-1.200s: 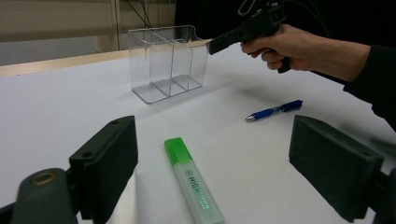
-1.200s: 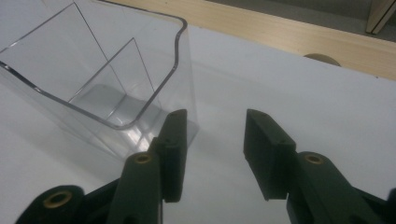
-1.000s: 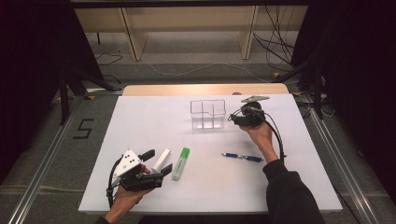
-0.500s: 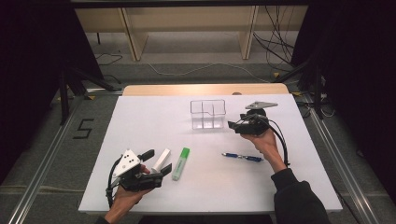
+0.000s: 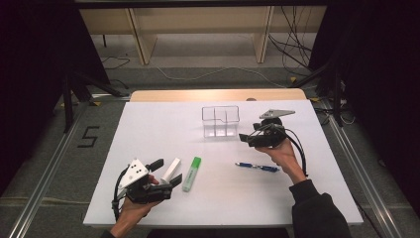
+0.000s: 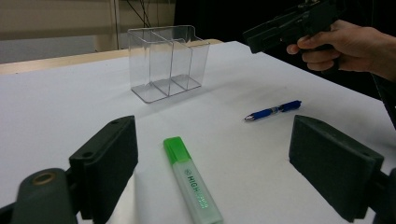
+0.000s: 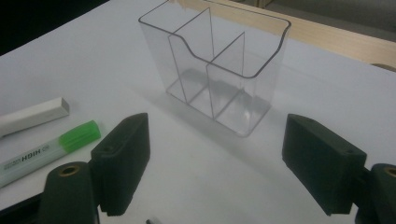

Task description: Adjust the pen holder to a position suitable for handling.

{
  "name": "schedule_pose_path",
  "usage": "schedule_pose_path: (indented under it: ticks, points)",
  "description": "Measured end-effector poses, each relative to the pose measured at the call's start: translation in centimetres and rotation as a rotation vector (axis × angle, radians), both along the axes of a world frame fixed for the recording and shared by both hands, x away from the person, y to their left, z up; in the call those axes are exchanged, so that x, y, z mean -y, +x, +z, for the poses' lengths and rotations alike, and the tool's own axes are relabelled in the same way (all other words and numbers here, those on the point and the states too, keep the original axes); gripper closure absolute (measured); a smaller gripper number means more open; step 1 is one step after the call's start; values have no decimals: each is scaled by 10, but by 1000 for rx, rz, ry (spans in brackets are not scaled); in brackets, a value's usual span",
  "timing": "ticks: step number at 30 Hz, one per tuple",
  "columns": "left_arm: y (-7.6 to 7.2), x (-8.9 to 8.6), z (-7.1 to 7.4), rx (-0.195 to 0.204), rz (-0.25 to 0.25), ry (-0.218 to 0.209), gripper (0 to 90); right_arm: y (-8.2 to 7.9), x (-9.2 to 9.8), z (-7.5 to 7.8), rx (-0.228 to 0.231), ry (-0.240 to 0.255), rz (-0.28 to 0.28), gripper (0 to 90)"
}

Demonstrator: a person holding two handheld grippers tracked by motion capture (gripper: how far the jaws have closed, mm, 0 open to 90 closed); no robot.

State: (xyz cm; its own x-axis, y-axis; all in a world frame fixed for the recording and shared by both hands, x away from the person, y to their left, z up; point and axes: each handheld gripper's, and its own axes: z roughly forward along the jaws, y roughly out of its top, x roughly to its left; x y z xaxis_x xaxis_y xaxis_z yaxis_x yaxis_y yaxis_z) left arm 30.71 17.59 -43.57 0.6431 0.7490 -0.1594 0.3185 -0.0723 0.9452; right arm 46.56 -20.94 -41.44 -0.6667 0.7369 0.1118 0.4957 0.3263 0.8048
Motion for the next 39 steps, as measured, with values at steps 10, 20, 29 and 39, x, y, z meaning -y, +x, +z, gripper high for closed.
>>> schedule_pose_path:
  ticks: [10, 20, 29, 39]
  points:
    - [0, 0, 0, -1, 0, 0, 149, -5, 1, 0, -17, -17, 19, 233]
    - [1, 1, 0, -1, 1, 1, 149, -11, 3, -2, -79, -108, 73, 199]
    - [1, 1, 1, -1, 4, 3, 149, -16, 6, -7, -101, -172, 109, 219]
    - [0, 0, 1, -1, 3, 1, 149, -18, 10, -11, -131, -208, 135, 209]
